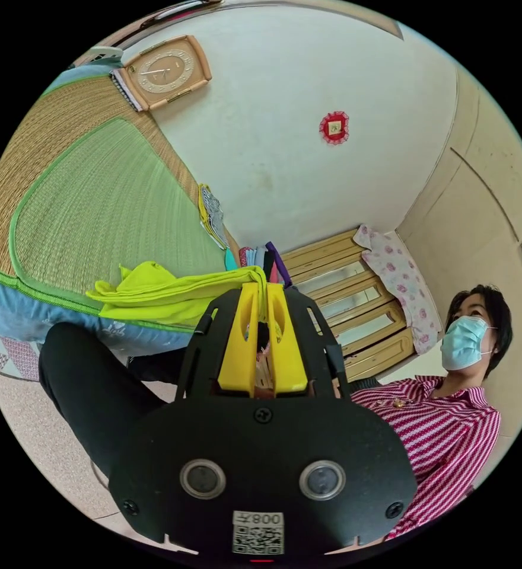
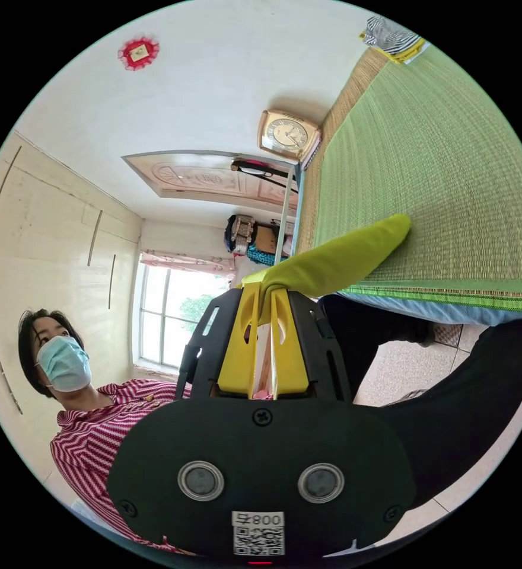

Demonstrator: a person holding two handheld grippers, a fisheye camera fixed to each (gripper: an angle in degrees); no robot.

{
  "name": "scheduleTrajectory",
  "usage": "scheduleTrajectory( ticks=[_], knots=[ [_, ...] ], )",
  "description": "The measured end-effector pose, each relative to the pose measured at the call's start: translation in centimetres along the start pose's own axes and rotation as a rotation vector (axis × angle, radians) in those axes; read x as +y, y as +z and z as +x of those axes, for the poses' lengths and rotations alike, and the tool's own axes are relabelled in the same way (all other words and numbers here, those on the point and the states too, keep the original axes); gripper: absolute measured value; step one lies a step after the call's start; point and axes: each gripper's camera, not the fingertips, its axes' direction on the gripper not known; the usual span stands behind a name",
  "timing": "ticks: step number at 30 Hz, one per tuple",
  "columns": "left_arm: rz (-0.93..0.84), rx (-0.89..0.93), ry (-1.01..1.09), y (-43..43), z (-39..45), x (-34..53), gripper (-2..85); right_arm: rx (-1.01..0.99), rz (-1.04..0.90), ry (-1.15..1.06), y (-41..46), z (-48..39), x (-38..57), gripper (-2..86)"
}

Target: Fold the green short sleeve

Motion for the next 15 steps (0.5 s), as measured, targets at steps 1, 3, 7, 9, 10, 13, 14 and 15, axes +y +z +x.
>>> scheduleTrajectory(
  ticks=[1,3,7,9,10,13,14,15],
  knots=[
    [0.000,0.007,0.005,0.3,0.3,0.0,2.3,-0.006,0.010,-0.012,-0.3,-0.7,0.8,1.2],
    [-0.003,0.036,0.018,1.4,1.4,0.3,2.3,-0.013,0.025,-0.030,-0.8,-1.7,1.9,1.2],
    [-0.010,0.075,0.026,3.3,2.8,0.7,2.3,-0.018,0.054,-0.067,-1.7,-4.0,4.7,1.2],
    [-0.018,0.091,0.030,4.7,3.7,1.1,2.3,-0.022,0.065,-0.080,-2.1,-4.9,5.9,1.2],
    [-0.021,0.095,0.031,5.1,3.9,1.2,2.3,-0.025,0.073,-0.087,-2.3,-5.5,6.7,1.2],
    [-0.035,0.107,0.034,7.0,5.0,1.5,2.3,-0.030,0.092,-0.100,-2.8,-6.8,8.6,1.1],
    [-0.040,0.112,0.035,7.8,5.5,1.7,2.3,-0.032,0.097,-0.105,-2.9,-7.3,9.4,1.1],
    [-0.044,0.118,0.036,8.6,5.9,1.8,2.3,-0.033,0.100,-0.107,-3.0,-7.6,9.8,1.1]
  ],
)
